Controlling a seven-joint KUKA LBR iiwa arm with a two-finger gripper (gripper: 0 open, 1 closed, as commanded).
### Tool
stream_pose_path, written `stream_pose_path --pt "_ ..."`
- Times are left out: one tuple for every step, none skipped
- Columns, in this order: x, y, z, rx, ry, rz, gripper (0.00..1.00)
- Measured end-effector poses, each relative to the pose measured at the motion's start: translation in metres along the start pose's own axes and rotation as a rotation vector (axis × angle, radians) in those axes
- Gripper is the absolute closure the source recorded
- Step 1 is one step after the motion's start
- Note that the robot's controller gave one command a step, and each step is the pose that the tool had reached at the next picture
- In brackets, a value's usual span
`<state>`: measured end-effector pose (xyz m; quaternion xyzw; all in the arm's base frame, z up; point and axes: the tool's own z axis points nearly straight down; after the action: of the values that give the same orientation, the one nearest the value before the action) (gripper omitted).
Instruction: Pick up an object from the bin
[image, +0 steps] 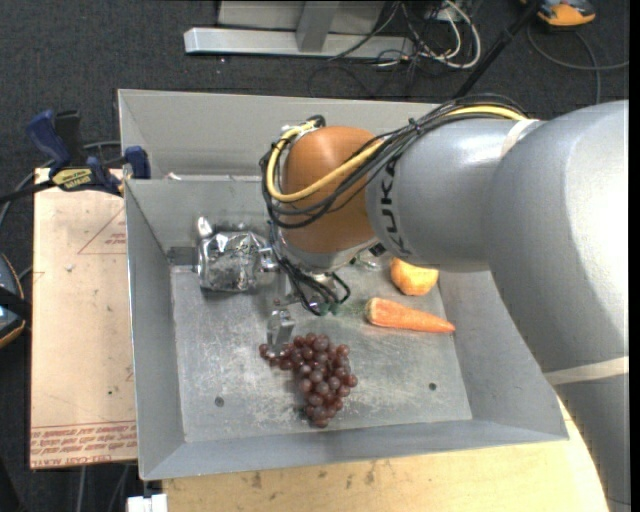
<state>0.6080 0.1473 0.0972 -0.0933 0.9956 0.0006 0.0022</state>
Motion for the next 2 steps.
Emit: stream_pose_path --pt "0.0575 -0.0530 0.0173 -0.013 -0.028 0.326 1.00" --pt "0.0569 -0.0524 0.0173 -0.012 -0.027 0.323 1.00"
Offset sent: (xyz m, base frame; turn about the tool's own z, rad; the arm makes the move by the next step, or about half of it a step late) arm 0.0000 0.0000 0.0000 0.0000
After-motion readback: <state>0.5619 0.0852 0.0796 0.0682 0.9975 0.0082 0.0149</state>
